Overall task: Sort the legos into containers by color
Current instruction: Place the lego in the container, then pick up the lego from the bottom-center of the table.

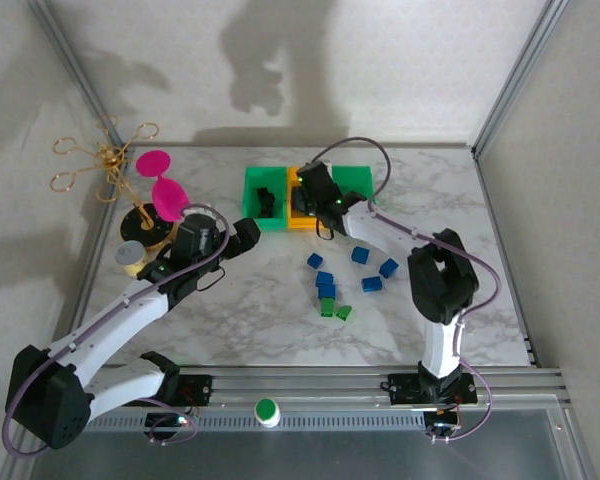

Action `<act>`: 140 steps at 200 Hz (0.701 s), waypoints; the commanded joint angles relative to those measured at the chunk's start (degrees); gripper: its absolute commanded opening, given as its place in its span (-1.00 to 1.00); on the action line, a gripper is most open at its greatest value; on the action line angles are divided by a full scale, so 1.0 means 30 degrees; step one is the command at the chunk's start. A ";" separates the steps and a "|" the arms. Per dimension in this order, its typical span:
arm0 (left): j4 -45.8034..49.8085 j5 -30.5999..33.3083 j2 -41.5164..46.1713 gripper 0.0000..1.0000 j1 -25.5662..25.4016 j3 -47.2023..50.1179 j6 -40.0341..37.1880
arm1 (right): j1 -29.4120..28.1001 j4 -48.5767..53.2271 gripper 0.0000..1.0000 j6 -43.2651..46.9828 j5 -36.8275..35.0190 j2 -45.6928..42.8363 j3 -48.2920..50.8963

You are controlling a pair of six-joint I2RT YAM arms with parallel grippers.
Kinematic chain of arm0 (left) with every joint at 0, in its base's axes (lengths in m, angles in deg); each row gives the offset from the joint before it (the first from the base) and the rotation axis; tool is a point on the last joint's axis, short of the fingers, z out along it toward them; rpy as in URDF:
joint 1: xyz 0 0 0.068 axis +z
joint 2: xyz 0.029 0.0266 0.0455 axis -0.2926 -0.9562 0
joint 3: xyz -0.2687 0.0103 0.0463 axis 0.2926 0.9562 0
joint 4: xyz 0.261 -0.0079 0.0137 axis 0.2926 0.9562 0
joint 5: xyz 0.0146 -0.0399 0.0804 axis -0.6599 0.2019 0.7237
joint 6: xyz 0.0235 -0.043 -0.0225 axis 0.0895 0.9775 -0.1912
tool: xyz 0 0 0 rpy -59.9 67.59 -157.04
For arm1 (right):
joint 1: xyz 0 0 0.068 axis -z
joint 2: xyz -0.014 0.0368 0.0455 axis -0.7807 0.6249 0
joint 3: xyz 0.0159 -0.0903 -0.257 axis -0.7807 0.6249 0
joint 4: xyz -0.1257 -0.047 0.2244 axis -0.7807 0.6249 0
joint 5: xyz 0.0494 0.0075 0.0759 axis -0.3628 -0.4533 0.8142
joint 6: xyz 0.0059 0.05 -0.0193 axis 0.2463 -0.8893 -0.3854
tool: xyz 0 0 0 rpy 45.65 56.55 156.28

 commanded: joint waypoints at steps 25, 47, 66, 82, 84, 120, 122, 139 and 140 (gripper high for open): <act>0.0772 0.0000 0.1505 0.99 -0.1216 0.1234 0.0425 | -0.1030 0.0120 0.14 -0.1335 0.0753 -0.4607 0.5105; 0.1094 0.0742 0.2352 0.99 -0.2184 0.1716 0.0935 | -0.1478 0.1167 0.18 -0.1763 0.1487 -0.6413 0.7424; 0.1006 0.0757 0.3093 0.99 -0.2835 0.2282 0.1397 | -0.2065 0.1798 0.20 -0.2081 0.1607 -0.8122 0.9451; 0.1029 0.0744 0.3525 0.99 -0.3417 0.2710 0.1826 | -0.2444 0.2840 0.20 -0.2608 0.2089 -0.9186 1.0573; 0.1037 0.0744 0.3579 0.99 -0.3477 0.2746 0.1867 | -0.2534 0.2984 0.20 -0.2659 0.2079 -0.9317 1.0690; 0.1856 0.1119 0.4211 0.99 -0.4063 0.3380 0.2368 | -0.4340 0.4765 0.22 -0.4498 0.1915 -1.0883 1.2271; 0.1866 0.1138 0.4263 0.99 -0.4093 0.3433 0.2398 | -0.4422 0.4820 0.22 -0.4553 0.1889 -1.0899 1.2330; 0.1763 0.1154 0.4580 0.99 -0.4122 0.3801 0.2686 | -0.5091 0.4979 0.21 -0.5329 0.2005 -1.0812 1.2720; 0.1757 0.1154 0.4596 0.99 -0.4122 0.3822 0.2698 | -0.5146 0.4982 0.21 -0.5375 0.2012 -1.0799 1.2745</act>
